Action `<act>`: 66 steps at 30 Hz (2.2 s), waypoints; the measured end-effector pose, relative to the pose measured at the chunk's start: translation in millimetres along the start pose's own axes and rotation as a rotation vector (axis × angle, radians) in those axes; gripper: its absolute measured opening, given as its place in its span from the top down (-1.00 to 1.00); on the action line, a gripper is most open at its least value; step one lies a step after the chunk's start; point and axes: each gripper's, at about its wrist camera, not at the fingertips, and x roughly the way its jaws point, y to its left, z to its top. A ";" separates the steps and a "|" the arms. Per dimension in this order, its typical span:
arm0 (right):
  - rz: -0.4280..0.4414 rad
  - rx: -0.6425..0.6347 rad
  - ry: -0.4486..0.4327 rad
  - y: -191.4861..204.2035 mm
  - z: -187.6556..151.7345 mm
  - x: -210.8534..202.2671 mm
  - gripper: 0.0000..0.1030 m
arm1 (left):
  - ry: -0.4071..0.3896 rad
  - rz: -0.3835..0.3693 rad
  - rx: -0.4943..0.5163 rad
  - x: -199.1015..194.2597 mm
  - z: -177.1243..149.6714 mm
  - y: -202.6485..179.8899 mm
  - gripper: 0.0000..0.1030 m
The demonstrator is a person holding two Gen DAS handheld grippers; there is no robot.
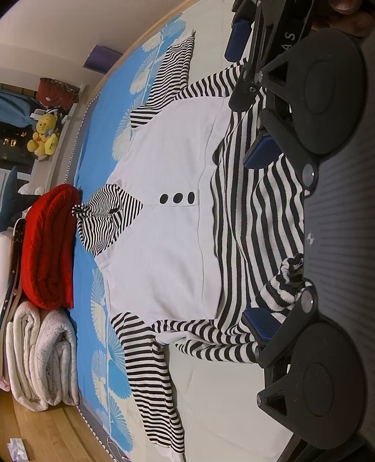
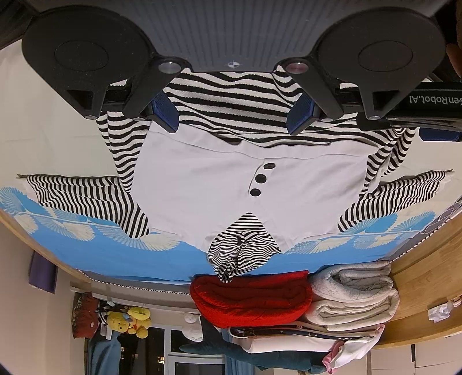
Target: Fold small clothes
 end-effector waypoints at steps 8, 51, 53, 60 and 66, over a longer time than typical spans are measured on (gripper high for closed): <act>0.000 0.000 0.000 -0.2 -0.1 0.1 -0.62 | -0.010 -0.002 0.000 -0.2 -0.2 0.1 -0.99; -0.434 0.324 0.342 -115.5 -32.9 54.2 -0.01 | 0.177 0.263 -0.091 103.6 -70.1 213.3 -0.51; -0.428 0.309 0.263 -110.0 -22.5 42.8 -0.02 | 0.057 0.270 -0.064 96.2 -75.5 227.9 -0.52; -0.336 0.203 -0.084 -85.8 20.3 -10.3 -0.10 | -0.207 0.158 -0.071 77.8 -103.1 288.1 -0.52; -0.181 0.137 -0.253 -88.8 76.8 -49.3 -0.26 | -0.346 0.075 -0.113 34.4 -91.5 381.4 -0.52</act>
